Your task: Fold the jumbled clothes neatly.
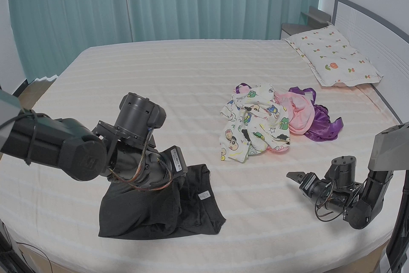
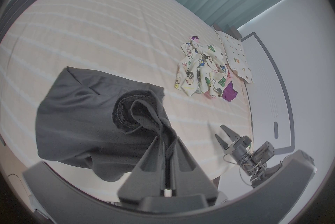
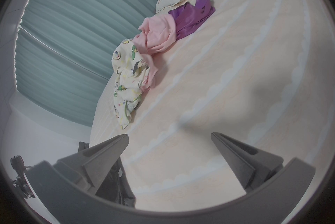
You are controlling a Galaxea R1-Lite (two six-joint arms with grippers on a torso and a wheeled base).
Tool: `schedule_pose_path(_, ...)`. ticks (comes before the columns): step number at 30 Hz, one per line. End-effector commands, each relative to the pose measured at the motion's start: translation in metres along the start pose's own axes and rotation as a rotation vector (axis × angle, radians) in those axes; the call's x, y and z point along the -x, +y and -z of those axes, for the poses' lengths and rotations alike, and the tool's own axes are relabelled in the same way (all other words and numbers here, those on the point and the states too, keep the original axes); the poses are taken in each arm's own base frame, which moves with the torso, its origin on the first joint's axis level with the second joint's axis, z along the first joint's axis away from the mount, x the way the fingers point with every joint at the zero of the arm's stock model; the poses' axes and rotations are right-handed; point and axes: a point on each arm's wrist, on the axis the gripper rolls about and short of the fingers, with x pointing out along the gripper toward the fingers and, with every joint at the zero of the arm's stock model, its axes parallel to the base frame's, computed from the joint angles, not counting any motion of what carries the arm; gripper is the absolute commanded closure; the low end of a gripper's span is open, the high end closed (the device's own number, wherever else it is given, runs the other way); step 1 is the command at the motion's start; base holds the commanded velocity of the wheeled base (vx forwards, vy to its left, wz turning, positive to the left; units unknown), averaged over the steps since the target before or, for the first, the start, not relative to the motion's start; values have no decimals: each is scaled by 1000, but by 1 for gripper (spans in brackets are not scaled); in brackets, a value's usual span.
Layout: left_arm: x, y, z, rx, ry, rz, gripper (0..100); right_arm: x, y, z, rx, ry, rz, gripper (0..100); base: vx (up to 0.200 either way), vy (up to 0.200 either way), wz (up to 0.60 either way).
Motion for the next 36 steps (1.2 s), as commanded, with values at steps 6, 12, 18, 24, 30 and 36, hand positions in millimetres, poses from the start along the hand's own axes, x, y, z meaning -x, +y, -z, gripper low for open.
schedule_pose_path(6,-50,-7,-3,36,24,-46,100,-1,-1,2,2,6,5,0,0,0,0)
schedule_pose_path(12,-71,-9,-4,78,11,-85,0,-2,-2,2,2,8,7,0,0,0,0)
schedule_pose_path(18,-76,-15,-7,106,3,-71,0,-2,-2,3,3,10,8,0,0,0,0)
schedule_pose_path(24,-45,-24,-15,114,-20,9,0,-2,-1,2,4,9,6,0,0,0,0)
schedule_pose_path(30,-12,-3,-15,174,-25,12,0,-1,-1,4,7,14,4,0,0,0,0)
schedule_pose_path(36,15,55,-4,289,-12,-33,0,0,-2,5,6,17,9,0,-200,0,0)
